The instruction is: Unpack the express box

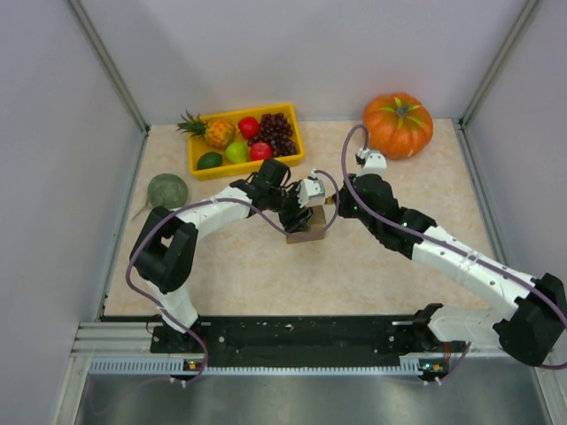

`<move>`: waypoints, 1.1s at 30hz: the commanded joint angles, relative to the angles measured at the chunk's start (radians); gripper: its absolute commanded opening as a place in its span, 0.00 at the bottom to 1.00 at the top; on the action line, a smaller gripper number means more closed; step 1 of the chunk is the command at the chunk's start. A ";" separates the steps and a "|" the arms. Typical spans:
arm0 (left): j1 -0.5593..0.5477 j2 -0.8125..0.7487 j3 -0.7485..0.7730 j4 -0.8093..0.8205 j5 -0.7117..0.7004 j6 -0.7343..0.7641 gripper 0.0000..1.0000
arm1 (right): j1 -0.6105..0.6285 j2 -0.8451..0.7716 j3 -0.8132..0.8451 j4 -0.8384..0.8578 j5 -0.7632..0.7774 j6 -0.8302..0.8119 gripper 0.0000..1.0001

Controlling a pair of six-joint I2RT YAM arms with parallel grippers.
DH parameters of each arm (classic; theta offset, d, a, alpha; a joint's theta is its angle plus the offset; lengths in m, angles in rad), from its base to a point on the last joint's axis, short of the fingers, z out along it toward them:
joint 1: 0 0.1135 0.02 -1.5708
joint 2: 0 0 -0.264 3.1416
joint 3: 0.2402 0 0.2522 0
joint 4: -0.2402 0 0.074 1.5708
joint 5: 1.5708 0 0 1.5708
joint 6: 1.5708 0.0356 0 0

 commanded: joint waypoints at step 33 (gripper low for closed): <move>-0.013 0.046 0.025 -0.078 0.005 0.003 0.20 | -0.003 0.090 -0.009 -0.016 -0.029 0.027 0.00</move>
